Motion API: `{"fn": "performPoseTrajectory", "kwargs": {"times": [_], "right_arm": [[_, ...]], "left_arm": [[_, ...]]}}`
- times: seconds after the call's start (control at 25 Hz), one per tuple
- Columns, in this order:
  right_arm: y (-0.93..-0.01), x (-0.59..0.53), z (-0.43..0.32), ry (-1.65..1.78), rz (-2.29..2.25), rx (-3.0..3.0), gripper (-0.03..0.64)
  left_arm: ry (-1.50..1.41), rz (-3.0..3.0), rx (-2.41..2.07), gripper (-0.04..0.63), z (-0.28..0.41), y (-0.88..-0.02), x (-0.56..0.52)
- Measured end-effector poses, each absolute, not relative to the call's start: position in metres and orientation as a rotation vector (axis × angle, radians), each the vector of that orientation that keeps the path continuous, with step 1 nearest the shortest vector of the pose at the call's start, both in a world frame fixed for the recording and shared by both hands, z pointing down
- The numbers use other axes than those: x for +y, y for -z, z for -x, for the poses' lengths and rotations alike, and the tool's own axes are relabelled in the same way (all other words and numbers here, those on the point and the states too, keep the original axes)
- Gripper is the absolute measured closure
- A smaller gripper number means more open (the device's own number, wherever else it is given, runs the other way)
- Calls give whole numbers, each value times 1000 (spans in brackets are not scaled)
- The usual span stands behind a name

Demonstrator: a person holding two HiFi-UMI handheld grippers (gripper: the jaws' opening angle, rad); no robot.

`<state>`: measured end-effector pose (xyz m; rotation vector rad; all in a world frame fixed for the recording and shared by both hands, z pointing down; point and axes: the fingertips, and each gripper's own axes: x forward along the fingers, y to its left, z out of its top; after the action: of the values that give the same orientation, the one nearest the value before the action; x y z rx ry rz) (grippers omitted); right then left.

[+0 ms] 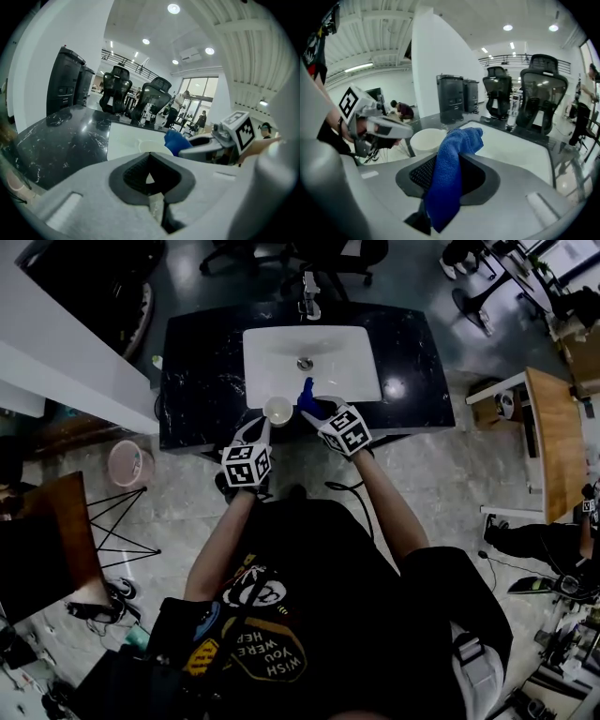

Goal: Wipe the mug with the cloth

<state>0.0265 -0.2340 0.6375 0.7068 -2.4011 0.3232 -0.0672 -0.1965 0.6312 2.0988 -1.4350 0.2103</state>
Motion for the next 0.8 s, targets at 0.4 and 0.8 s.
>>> {"fn": "performPoseTrajectory", "kwargs": {"times": [0.4, 0.8], "right_arm": [[-673, -151, -8, -420, -415, -2439, 482], [-666, -183, 1, -294, -481, -2349, 485]], "left_arm": [[-196, -2097, -1433, 594, 66, -631, -197], [-169, -2088, -1434, 594, 65, -631, -196]]}}
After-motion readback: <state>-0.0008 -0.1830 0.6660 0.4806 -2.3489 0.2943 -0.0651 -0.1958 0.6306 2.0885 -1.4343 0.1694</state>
